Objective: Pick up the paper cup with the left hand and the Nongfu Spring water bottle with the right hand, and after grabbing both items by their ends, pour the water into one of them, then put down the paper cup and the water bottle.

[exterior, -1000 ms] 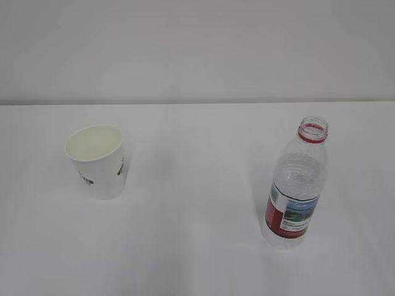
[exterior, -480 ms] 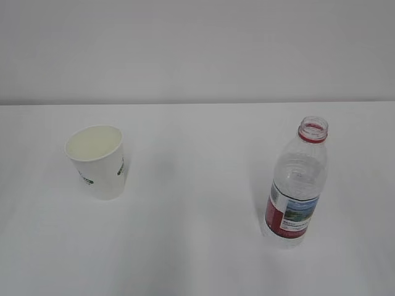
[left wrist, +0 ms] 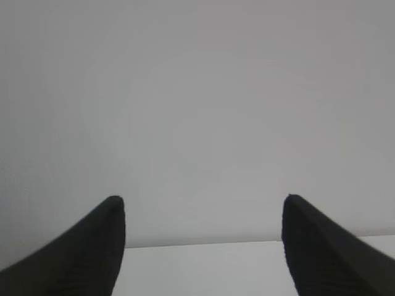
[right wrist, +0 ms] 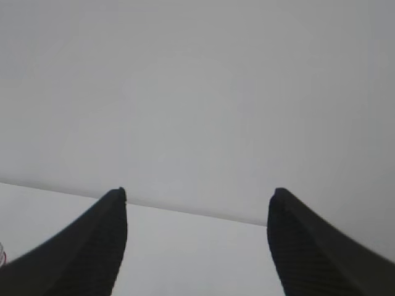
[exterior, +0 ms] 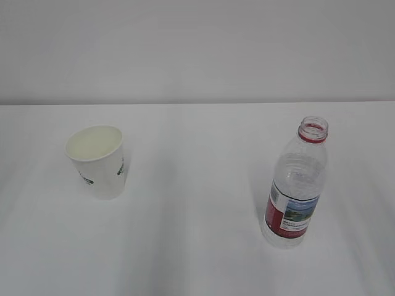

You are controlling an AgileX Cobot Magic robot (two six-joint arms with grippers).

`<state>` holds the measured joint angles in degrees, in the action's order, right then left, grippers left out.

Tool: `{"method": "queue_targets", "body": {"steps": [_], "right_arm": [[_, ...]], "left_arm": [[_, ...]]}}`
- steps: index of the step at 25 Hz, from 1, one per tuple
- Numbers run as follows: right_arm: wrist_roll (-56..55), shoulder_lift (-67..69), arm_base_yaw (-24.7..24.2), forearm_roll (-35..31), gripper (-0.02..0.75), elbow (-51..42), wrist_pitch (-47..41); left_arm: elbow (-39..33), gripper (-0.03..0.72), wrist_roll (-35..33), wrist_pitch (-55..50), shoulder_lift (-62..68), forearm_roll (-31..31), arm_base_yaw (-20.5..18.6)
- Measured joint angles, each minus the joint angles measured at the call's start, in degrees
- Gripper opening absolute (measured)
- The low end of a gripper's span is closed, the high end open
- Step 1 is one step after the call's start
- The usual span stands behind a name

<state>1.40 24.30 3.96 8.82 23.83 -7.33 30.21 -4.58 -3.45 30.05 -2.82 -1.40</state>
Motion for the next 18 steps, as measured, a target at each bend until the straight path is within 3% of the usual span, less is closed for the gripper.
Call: {"method": "queue_targets", "body": {"steps": [18], "right_arm": [[0.11, 25.57, 0.0, 0.21, 0.536, 0.0, 22.02]], "left_arm": [[-0.1, 0.577, 0.0, 8.48, 17.91, 2.82, 0.0]]}}
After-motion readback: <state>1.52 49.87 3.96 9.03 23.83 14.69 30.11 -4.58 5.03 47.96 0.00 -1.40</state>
